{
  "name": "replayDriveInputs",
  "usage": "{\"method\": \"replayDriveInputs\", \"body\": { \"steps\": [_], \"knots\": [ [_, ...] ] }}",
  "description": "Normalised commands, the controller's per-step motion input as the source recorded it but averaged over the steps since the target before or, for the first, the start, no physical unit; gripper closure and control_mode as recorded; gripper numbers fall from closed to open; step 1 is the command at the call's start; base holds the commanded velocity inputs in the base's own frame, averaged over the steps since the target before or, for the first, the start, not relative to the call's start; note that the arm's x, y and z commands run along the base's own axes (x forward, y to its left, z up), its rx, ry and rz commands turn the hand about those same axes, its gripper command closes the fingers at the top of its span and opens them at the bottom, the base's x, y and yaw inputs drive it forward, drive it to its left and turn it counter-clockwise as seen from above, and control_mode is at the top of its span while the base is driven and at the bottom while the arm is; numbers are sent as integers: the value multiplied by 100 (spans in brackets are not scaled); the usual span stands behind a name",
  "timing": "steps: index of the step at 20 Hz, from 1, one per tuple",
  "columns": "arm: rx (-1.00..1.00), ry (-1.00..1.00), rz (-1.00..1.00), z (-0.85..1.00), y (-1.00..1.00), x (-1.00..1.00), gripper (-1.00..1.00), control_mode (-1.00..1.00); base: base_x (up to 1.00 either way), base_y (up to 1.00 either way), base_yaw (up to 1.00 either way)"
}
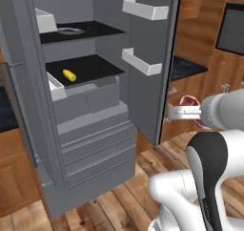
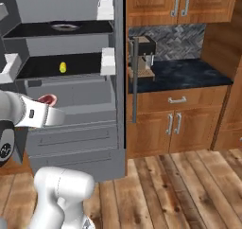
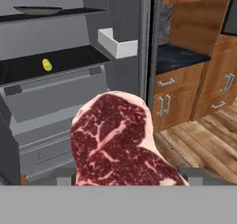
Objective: Transport the steak from the fridge to the microwave and turn on the microwave.
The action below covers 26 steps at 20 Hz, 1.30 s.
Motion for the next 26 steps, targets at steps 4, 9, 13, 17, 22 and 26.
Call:
{"method": "replayDriveInputs", "body": {
  "steps": [4, 9, 13, 17, 22, 26],
  "knots": [
    [0, 0, 0, 0, 0, 0, 100, 100, -23, 0, -40],
    [0, 0, 0, 0, 0, 0, 100, 100, -12, 0, -46],
    [0, 0, 0, 0, 0, 0, 100, 100, 0, -2, -39],
    [0, 0, 0, 0, 0, 0, 100, 100, 0, 0, -35],
    [0, 0, 0, 0, 0, 0, 100, 100, 1, -1, -30],
    [0, 0, 0, 0, 0, 0, 100, 100, 17, -13, -24]
  ]
}}
